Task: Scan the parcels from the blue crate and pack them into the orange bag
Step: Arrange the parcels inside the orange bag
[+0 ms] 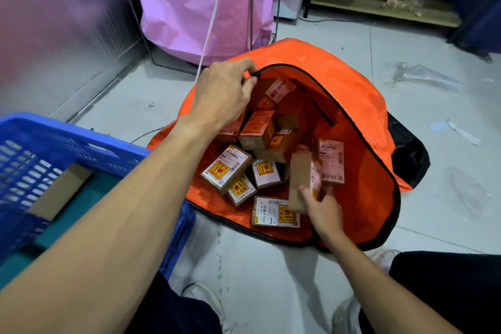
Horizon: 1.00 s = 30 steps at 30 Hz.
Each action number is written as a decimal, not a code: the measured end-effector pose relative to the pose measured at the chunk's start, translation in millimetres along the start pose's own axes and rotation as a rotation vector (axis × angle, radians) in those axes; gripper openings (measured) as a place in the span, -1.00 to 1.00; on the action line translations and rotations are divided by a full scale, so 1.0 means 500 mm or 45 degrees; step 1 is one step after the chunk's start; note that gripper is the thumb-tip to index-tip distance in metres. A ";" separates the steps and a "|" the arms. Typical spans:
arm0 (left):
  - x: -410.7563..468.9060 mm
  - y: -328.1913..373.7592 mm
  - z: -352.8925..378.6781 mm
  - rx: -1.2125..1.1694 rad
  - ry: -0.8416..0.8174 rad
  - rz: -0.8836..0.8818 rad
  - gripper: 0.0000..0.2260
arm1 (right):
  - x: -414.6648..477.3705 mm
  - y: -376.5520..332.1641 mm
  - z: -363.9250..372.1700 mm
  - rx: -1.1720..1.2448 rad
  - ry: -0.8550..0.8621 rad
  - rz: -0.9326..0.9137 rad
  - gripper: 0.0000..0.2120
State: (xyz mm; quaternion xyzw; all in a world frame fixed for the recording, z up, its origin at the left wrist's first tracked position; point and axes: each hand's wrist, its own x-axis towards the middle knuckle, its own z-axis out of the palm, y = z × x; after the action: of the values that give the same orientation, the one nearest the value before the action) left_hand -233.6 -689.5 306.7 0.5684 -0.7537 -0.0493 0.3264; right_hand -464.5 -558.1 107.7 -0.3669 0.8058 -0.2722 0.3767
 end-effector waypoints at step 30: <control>0.047 -0.024 -0.048 -0.043 0.132 -0.074 -0.83 | 0.029 0.061 0.102 -1.052 -0.510 -0.447 -0.04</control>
State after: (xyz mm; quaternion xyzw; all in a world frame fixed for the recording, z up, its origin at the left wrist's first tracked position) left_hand -213.8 -707.4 330.1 0.5863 -0.7179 -0.0421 0.3729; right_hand -441.8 -560.2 51.0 -0.6610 0.6842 0.0869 0.2956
